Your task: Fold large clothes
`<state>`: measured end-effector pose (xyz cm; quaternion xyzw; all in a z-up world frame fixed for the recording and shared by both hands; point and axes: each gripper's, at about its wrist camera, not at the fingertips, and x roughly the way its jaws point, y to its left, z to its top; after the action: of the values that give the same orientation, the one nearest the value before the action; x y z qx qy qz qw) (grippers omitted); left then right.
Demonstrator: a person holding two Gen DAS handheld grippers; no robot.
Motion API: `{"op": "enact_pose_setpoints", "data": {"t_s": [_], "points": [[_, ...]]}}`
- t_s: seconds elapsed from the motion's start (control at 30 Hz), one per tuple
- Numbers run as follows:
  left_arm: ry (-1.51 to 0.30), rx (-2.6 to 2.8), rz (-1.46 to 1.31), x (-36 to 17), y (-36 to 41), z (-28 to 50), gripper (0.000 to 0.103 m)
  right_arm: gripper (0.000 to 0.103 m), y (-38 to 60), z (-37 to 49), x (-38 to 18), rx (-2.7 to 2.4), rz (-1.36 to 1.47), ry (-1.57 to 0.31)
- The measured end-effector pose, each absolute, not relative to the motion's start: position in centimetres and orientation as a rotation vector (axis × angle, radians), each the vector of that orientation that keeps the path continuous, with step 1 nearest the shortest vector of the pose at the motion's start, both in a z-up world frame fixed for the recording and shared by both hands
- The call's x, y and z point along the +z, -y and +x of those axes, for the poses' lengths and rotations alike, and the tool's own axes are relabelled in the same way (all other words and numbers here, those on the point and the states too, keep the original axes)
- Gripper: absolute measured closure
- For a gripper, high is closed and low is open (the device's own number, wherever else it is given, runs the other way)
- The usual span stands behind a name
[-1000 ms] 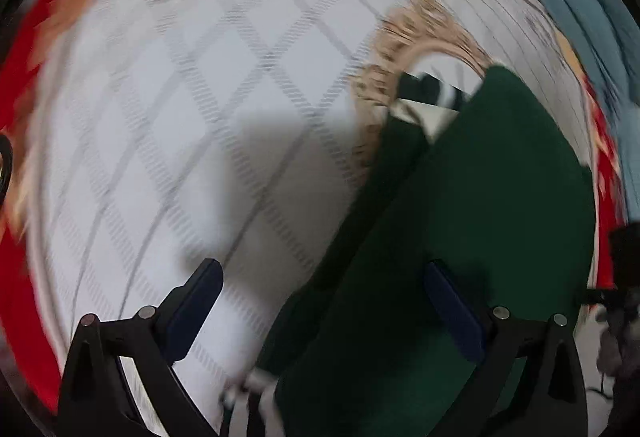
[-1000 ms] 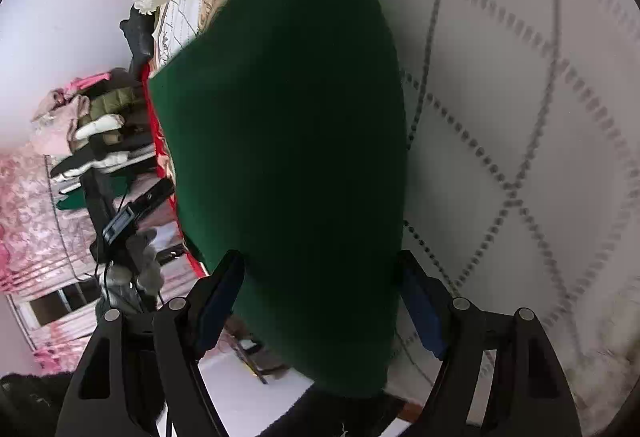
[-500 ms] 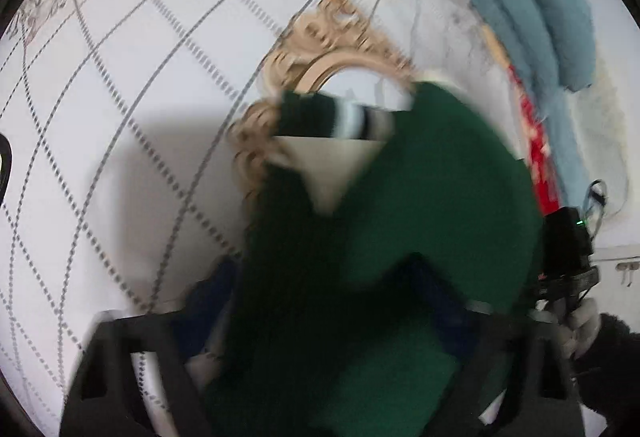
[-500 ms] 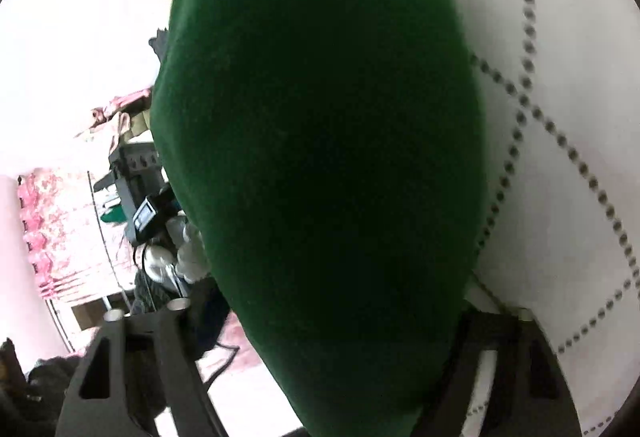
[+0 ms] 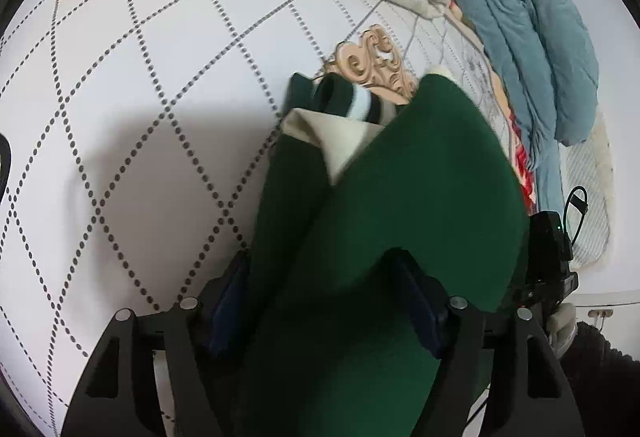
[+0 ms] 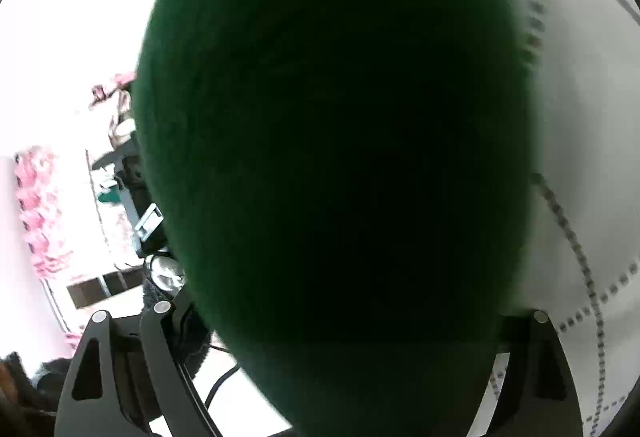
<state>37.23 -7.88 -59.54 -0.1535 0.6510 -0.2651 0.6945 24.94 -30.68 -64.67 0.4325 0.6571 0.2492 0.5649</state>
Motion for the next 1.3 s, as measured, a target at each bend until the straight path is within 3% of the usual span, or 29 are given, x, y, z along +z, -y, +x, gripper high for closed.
{"op": "enact_pose_setpoints", "data": {"t_s": [0.03, 0.07, 0.13, 0.17, 0.33, 0.47, 0.53, 0.57, 0.73, 0.8, 0.83, 0.87, 1.1, 1.3], "points": [[-1.433, -0.577, -0.342, -59.0, 7.7, 37.1, 0.048, 0.026, 30.2, 25.0, -64.4, 0.583, 0.998, -1.535], [-1.417, -0.573, -0.349, -58.3, 7.3, 37.0, 0.069, 0.036, 30.1, 24.8, -64.2, 0.563, 0.996, -1.518], [-1.404, -0.574, -0.368, -57.1, 6.8, 37.3, 0.081, 0.053, 30.1, 24.5, -63.8, 0.539, 1.038, -1.494], [-1.399, -0.577, -0.35, -56.4, 6.9, 37.4, 0.084, 0.055, 29.8, 24.3, -63.1, 0.532, 1.03, -1.474], [-1.381, -0.586, -0.32, -54.1, 6.8, 38.2, 0.087, 0.064, 28.6, 24.6, -60.0, 0.528, 1.053, -1.417], [-1.381, -0.573, -0.332, -53.5, 5.8, 38.9, 0.086, 0.065, 27.4, 25.9, -57.9, 0.54, 1.034, -1.397], [-1.412, -0.539, -0.319, -54.2, 5.8, 39.1, 0.085, 0.06, 27.2, 26.7, -58.1, 0.522, 1.013, -1.431], [-1.419, -0.523, -0.319, -54.5, 5.7, 39.1, 0.08, 0.057, 27.0, 27.4, -58.7, 0.515, 0.98, -1.475], [-1.397, -0.371, -0.293, -53.2, 3.5, 37.7, 0.073, 0.033, 27.1, 29.5, -60.4, 0.477, 0.972, -1.581], [-1.365, -0.325, -0.302, -52.5, 2.3, 36.8, 0.053, 0.032, 27.1, 29.0, -60.8, 0.466, 0.967, -1.595], [-1.342, -0.311, -0.32, -52.0, 1.7, 36.0, 0.022, 0.031, 26.8, 30.8, -60.7, 0.463, 0.974, -1.596], [-1.319, -0.282, -0.332, -51.6, 1.0, 35.2, 0.008, 0.031, 26.9, 30.6, -60.8, 0.464, 0.982, -1.594], [-1.342, -0.025, -0.528, -52.1, -2.6, 26.2, 0.007, 0.025, 25.7, 29.8, -61.7, 0.441, 1.03, -1.575], [-1.347, 0.01, -0.88, -57.7, -2.3, 20.7, 0.007, 0.022, 26.2, 30.0, -63.3, 0.474, 1.099, -1.574]]}}
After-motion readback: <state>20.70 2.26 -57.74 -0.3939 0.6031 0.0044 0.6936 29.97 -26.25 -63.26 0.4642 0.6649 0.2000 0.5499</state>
